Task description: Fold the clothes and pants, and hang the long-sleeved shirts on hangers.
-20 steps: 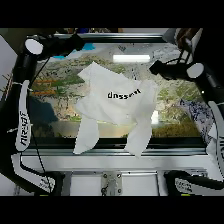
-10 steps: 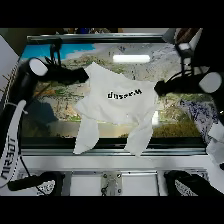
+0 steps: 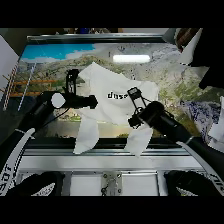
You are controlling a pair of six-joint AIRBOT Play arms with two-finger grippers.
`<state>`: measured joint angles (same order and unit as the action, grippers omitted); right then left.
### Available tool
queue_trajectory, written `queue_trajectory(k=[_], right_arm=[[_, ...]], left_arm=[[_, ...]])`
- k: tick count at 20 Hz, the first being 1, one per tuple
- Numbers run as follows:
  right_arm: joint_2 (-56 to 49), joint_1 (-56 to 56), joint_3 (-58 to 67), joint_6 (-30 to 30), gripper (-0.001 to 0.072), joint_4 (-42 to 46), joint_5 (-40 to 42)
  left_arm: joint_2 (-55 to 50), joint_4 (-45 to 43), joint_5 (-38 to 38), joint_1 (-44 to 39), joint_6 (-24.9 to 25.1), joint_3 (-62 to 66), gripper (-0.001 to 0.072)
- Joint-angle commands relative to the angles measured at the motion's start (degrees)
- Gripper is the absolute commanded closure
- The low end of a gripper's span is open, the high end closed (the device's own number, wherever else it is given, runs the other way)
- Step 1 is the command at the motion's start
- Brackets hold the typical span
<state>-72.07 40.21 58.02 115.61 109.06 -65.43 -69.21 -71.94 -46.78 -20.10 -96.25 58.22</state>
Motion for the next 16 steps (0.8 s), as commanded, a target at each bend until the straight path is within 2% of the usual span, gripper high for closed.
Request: queue_trajectory(k=[1,10,16], right_arm=[[-7.15,3.19,-0.79,8.96,0.0327,6.12,0.96],[-13.18,0.26,-0.79,24.46,0.0328,9.97,7.15],[-13.22,-3.43,-0.79,25.44,0.0335,12.00,6.95]], left_arm=[[0.68,-0.39,0.00,-0.63,-2.43,-2.03,0.0087],[0.70,0.02,-1.75,-0.68,-4.31,-1.99,0.0088],[0.70,0.04,-2.27,-0.74,-4.79,-1.99,0.0087]])
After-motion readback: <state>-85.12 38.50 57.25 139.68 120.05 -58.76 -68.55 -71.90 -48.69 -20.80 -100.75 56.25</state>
